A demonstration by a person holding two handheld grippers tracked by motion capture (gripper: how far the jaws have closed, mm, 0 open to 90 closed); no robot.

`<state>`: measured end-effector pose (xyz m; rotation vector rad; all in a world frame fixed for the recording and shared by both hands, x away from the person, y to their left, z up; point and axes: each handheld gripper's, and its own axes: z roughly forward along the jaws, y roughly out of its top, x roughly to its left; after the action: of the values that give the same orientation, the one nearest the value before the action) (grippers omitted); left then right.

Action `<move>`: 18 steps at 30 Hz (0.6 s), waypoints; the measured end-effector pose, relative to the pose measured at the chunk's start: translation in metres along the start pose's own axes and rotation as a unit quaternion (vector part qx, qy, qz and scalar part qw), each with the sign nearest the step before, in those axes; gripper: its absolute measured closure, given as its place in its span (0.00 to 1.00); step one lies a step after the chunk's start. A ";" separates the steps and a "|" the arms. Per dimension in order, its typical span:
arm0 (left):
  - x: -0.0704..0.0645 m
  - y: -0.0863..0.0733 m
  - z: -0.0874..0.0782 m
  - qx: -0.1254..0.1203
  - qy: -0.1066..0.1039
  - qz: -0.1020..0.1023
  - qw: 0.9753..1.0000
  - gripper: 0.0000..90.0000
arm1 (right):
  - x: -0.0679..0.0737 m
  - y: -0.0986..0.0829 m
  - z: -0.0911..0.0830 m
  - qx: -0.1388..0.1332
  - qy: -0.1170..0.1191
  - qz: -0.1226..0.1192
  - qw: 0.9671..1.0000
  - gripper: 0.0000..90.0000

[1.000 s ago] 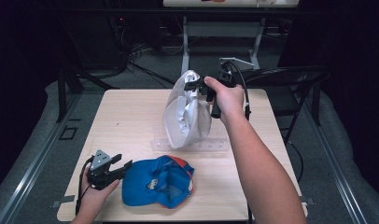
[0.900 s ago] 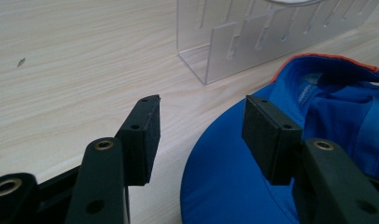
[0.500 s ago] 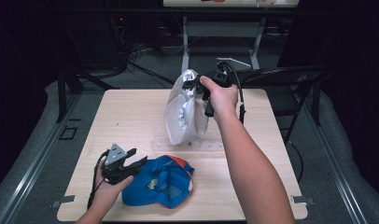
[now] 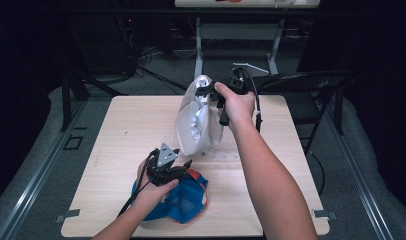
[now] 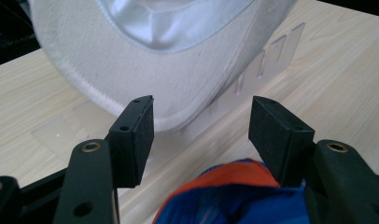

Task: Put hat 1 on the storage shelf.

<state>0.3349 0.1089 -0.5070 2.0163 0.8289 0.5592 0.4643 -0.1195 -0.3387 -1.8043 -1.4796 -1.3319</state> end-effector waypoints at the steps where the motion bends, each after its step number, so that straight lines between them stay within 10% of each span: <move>1: -0.001 0.001 0.003 0.001 0.003 0.001 1.000 0.46 | 0.000 0.000 0.000 0.000 -0.001 0.001 1.000 0.89; 7: -0.001 0.001 0.015 0.029 0.023 0.014 0.999 0.66 | 0.001 -0.002 0.000 0.004 0.002 0.000 1.000 0.89; 18: 0.017 -0.004 0.001 0.004 0.012 0.014 1.000 0.88 | 0.006 -0.004 -0.001 0.009 0.013 -0.002 1.000 0.89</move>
<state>0.3451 0.1224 -0.5098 2.0348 0.8200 0.5986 0.4603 -0.1161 -0.3341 -1.7676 -1.4783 -1.3359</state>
